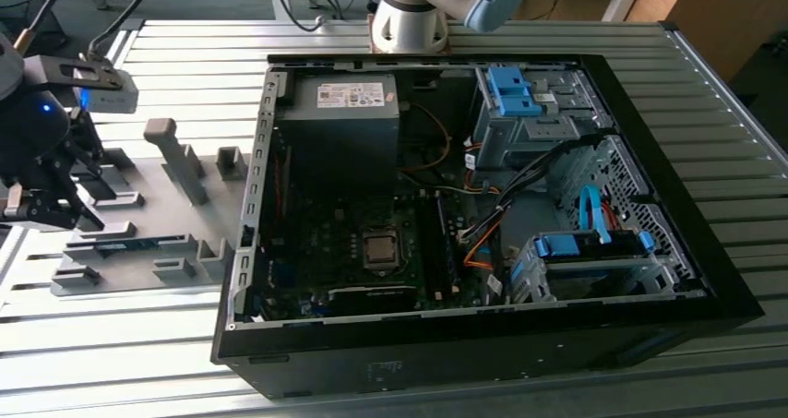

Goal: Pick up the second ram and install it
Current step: 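Pick up the second ram and move it above second insertion slot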

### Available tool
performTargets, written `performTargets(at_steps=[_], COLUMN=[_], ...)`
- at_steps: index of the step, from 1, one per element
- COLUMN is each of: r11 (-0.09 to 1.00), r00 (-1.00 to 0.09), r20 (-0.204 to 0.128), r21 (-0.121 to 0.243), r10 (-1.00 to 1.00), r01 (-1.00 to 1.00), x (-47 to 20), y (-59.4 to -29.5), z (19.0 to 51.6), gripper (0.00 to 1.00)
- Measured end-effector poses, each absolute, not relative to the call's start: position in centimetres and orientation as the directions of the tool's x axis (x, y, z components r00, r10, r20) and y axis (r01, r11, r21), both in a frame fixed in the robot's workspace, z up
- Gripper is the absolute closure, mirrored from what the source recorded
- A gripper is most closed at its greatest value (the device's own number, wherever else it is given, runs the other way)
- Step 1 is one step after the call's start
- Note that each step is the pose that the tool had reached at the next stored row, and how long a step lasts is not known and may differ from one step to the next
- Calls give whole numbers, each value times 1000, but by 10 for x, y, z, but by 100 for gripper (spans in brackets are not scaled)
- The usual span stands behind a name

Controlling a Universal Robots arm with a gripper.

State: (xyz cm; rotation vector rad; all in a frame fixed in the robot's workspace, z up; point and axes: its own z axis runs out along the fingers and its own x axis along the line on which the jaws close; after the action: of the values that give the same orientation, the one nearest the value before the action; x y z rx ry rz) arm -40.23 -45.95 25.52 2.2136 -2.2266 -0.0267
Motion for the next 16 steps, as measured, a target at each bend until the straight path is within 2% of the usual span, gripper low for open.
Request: performTargets(at_steps=[3,4,16], r11=[6,6,7], r00=[-6,-6,-7], r20=[-11,-11,-11], r21=[13,13,13], r10=[-1000,-1000,-1000], r01=[-1000,-1000,-1000], x=[-402,-402,-402], y=[-460,-460,-460], z=[250,248,232], gripper=[54,61,61])
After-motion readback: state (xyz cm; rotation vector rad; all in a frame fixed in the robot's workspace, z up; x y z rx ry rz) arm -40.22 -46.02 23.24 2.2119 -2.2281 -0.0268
